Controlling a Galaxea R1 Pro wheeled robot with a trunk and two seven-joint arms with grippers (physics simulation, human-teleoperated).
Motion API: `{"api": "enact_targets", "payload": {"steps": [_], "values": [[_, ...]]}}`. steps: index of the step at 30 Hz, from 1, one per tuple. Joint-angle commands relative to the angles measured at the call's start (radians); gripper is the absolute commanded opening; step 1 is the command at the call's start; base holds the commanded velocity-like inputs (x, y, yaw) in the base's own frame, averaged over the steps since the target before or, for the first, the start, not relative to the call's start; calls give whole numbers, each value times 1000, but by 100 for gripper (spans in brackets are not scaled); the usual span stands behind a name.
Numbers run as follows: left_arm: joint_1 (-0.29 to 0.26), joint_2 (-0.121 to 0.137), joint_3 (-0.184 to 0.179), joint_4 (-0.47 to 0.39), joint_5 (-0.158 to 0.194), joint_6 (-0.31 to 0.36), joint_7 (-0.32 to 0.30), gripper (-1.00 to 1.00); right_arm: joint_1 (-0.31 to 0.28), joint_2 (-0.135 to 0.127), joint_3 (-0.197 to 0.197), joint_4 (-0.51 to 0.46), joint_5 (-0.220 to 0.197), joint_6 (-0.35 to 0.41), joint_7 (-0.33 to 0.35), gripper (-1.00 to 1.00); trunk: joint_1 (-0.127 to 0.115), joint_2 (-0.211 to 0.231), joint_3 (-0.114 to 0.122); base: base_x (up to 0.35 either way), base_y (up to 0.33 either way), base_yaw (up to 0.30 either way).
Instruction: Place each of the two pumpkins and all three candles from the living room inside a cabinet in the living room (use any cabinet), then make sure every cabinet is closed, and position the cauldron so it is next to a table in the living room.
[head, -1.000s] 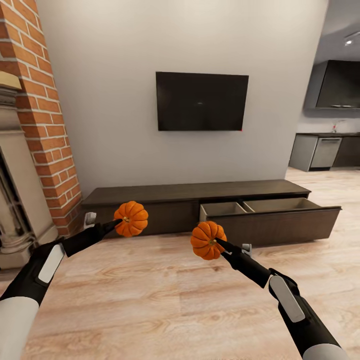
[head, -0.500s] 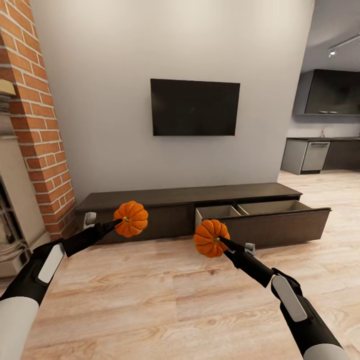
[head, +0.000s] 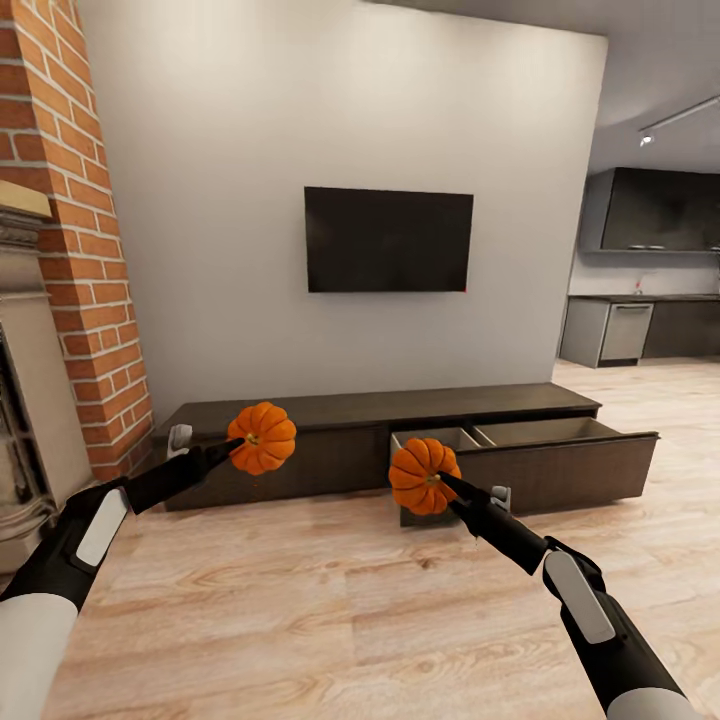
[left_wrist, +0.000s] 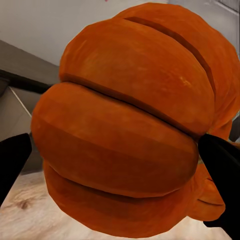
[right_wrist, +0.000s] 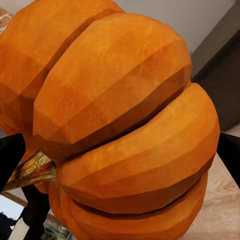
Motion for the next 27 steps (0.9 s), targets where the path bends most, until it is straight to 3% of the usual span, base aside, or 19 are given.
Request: {"api": "enact_targets", "payload": {"steps": [1,27], "values": [[-1,0,0,0,3,6,0,-100,0,0,-1,0,-4,7,-1,-100,-1,0,3,0,0,0],[-1,0,0,0,2,6,0,-100,0,2,-3,-1,-4,7,-1,-100,-12,6,103,0,0,0]]}}
